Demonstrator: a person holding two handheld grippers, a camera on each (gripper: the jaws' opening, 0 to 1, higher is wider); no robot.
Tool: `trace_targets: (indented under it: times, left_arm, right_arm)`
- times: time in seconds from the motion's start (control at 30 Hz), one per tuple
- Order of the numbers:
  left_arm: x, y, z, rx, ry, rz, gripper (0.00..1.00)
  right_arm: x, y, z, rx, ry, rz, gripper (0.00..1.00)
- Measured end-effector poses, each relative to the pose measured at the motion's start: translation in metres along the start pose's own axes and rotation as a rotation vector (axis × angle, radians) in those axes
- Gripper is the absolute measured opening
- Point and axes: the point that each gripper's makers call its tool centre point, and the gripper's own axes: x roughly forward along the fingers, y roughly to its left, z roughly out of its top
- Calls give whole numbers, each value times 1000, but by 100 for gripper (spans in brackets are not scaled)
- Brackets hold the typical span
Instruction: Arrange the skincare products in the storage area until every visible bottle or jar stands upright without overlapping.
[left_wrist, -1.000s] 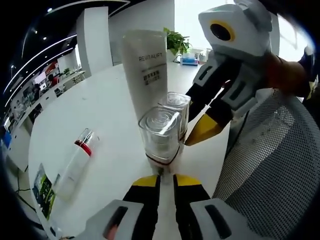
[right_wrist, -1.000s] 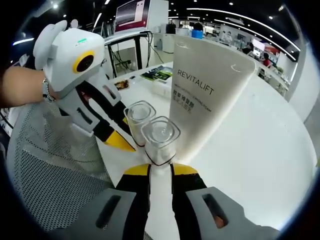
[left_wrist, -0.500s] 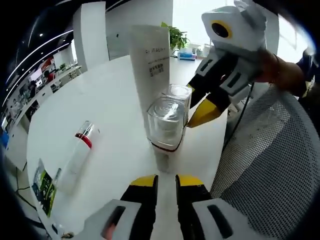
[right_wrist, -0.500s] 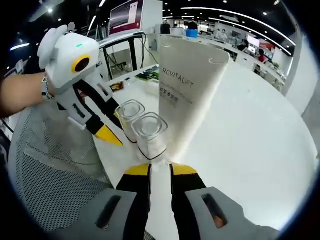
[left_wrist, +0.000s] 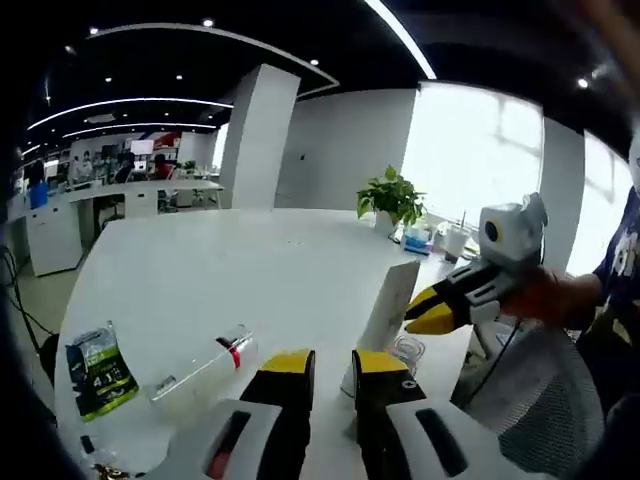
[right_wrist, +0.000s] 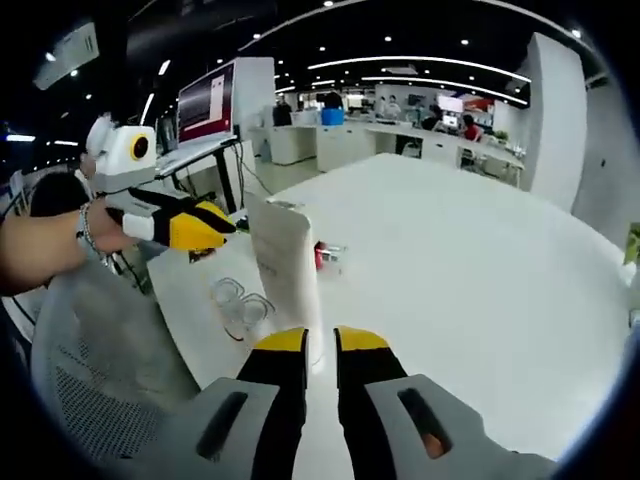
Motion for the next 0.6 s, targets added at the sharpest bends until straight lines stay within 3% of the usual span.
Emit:
trace_targets:
  times: [0.07,0.13,0.23,0.37,0.6]
  left_arm:
    - [8,-10,4,35,23,-26,15]
    - [15,-19,10,51,9,-56,15]
    - [27,-26,16,62,11,-89,16]
    - [37,-26,14,87,41,-88,17]
    - [37,-30,14,88,35,-95,15]
  right_arm:
    - [-1,2,5,27,-31,20,9]
    - [-2,5,11,63,-72,36,9]
    - [-3,6,11,63,-72,44,11]
    - [-2,7,11,47,-71,41,10]
    - [2,10,14,6,-76,49,9]
